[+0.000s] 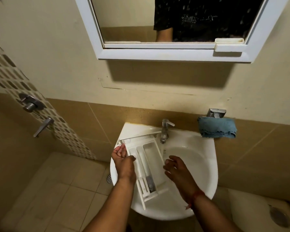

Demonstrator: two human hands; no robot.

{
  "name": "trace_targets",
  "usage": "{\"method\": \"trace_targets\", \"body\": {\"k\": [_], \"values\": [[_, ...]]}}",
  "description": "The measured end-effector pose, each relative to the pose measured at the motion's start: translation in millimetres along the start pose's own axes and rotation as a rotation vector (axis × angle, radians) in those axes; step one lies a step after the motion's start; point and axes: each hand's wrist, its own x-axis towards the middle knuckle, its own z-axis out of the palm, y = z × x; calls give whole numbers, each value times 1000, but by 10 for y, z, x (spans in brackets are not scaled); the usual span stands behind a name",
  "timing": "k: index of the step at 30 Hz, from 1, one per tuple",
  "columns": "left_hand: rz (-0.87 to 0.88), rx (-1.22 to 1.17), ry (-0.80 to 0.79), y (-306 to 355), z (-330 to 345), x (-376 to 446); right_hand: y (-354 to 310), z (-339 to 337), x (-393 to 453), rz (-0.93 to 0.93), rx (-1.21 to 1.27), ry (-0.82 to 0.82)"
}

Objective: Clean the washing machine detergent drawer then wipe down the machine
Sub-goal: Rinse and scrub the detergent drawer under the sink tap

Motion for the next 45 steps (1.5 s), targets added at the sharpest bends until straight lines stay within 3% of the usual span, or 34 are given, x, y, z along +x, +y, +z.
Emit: {"method": "trace_targets", "body": {"k": [2,6,11,16,21,24,27,32,38,45], "values": [[0,-7,-52,-22,-51,5,-149,35,69,33,206,38],[-25,-10,-117,-22,-127,36,-419,21,307,134,338,155],[-76,50,-202,90,-220,157,-590,38,533,245,431,109],[-106,115,-303,287,-218,242,-671,295,522,186,490,177],[-158,14,-430,488,-204,389,-736,286,337,69,510,281],[-208,48,-433,518,-221,475,-778,250,175,46,484,287],[-248,246,-475,503,-177,529,-751,254,67,42,333,248],[-189,425,-473,396,-156,549,-633,233,65,110,88,176],[-168,336,-459,492,-217,577,-490,21,621,199,317,327],[-171,325,-343,548,-342,573,-179,122,1336,368,471,240]]}}
